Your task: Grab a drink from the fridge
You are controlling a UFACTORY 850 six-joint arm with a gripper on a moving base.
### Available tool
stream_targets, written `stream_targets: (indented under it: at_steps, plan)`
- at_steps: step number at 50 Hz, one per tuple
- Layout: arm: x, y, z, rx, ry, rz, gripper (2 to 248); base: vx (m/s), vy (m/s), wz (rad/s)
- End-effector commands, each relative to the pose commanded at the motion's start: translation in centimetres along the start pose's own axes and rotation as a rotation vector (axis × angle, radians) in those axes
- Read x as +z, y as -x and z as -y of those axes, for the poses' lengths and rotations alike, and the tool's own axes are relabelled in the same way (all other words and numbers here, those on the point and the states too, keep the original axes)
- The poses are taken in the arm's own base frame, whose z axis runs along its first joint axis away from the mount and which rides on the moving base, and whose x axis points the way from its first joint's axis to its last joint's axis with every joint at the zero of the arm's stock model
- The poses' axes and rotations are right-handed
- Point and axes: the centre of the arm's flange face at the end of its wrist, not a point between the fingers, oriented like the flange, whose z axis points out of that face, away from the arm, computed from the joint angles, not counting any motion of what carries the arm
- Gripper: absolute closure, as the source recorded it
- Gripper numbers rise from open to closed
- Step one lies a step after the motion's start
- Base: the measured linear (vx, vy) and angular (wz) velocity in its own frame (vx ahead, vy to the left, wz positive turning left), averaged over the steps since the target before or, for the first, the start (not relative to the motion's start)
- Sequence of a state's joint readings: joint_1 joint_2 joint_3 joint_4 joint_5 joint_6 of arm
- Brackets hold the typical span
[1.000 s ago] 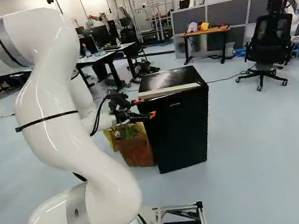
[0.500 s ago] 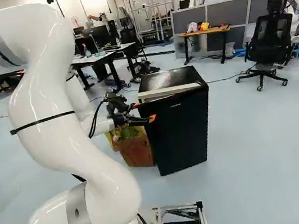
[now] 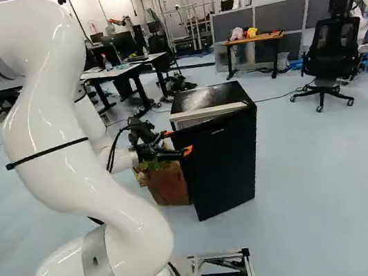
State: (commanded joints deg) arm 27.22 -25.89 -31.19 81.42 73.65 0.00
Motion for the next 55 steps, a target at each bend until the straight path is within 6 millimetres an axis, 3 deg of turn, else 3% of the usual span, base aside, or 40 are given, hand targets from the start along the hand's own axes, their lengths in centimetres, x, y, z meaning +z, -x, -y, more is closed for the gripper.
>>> stream_targets:
  at_steps: [55]
  plan:
    - [-2.4,0.0,-6.8,-0.042,0.116,-0.010,3,0.000,0.000,0.000]
